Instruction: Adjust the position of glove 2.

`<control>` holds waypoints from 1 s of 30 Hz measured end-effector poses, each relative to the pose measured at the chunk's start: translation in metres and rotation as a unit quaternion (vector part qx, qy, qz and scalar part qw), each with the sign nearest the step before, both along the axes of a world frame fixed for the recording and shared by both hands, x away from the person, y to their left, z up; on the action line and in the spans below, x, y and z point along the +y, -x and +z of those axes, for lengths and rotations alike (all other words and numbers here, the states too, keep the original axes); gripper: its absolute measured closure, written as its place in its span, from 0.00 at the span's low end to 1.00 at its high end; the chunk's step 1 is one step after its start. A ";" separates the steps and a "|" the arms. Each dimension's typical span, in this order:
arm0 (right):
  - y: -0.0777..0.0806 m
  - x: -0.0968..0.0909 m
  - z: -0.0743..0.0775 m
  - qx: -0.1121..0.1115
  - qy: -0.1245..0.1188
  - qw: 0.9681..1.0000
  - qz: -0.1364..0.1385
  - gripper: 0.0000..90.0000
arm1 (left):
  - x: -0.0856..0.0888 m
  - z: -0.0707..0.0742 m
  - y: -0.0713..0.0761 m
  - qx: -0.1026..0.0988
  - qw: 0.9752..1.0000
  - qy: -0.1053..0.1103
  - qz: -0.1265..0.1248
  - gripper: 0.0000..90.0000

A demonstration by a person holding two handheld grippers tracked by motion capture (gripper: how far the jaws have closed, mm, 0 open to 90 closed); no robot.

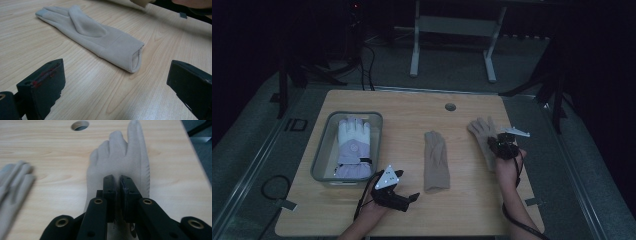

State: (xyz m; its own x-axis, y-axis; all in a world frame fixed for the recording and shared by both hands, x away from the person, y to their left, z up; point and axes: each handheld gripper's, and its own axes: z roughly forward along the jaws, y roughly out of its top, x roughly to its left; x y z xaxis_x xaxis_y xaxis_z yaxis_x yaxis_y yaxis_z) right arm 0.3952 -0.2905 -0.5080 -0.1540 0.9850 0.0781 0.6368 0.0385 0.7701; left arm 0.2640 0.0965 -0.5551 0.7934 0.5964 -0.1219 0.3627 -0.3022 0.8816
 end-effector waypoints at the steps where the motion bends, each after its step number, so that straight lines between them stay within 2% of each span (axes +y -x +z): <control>1: 0.006 0.003 0.000 -0.003 0.012 1.000 -0.005 0.93 | 0.000 0.000 0.000 -0.001 1.000 -0.001 0.000 0.02; 4: 0.020 0.005 -0.004 0.001 0.008 1.000 -0.027 0.93 | 0.000 0.001 0.001 -0.003 1.000 -0.002 0.000 0.02; 5: 0.025 0.005 -0.008 0.011 -0.007 0.999 -0.032 0.92 | 0.000 0.001 0.001 -0.003 1.000 0.000 -0.001 0.02; 6: 0.028 0.005 -0.011 0.015 -0.006 0.999 -0.029 0.92 | 0.000 0.001 0.001 -0.003 1.000 0.001 -0.002 0.02; 8: 0.034 0.007 -0.016 0.018 0.003 0.999 -0.037 0.92 | 0.000 0.001 0.001 -0.003 1.000 -0.001 -0.003 0.02; 11: 0.035 0.011 -0.027 0.032 0.026 0.999 -0.030 0.92 | -0.001 0.000 0.000 -0.003 1.000 0.000 -0.004 0.02; 15: 0.035 0.013 -0.040 0.044 0.033 0.998 -0.030 0.89 | -0.001 0.001 0.000 -0.004 1.000 0.001 -0.004 0.02; 16: 0.035 0.012 -0.042 0.040 0.032 0.998 -0.029 0.87 | -0.001 0.001 0.000 -0.004 1.000 0.001 -0.004 0.02; 20: 0.036 0.011 -0.041 0.039 0.023 0.999 -0.021 0.78 | -0.001 0.000 0.000 -0.002 1.000 0.001 -0.004 0.02; 23: 0.037 0.009 -0.035 0.038 0.030 0.999 -0.013 0.72 | -0.001 0.000 0.000 -0.003 1.000 0.001 -0.004 0.02; 25: 0.038 0.007 -0.030 0.029 0.042 0.999 -0.005 0.69 | -0.001 0.000 0.000 -0.002 1.000 0.001 -0.005 0.02; 28: 0.037 0.001 -0.023 0.026 0.040 0.999 0.006 0.66 | 0.001 -0.001 -0.002 0.009 1.000 0.018 -0.009 0.02; 29: 0.037 -0.003 -0.021 0.023 0.031 0.999 0.026 0.65 | 0.001 -0.001 -0.001 0.006 1.000 0.015 -0.008 0.02; 30: 0.037 -0.005 -0.019 0.022 0.035 0.998 0.038 0.64 | 0.001 -0.001 -0.001 0.002 1.000 0.010 -0.008 0.02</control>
State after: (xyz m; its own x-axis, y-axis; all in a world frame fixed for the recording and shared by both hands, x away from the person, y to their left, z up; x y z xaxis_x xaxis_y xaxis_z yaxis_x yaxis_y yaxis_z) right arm 0.3587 -0.2957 -0.5271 -0.2262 0.9739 0.0170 0.6626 0.1411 0.7356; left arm 0.2645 0.0971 -0.5558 0.8027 0.5805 -0.1368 0.3611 -0.2905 0.8861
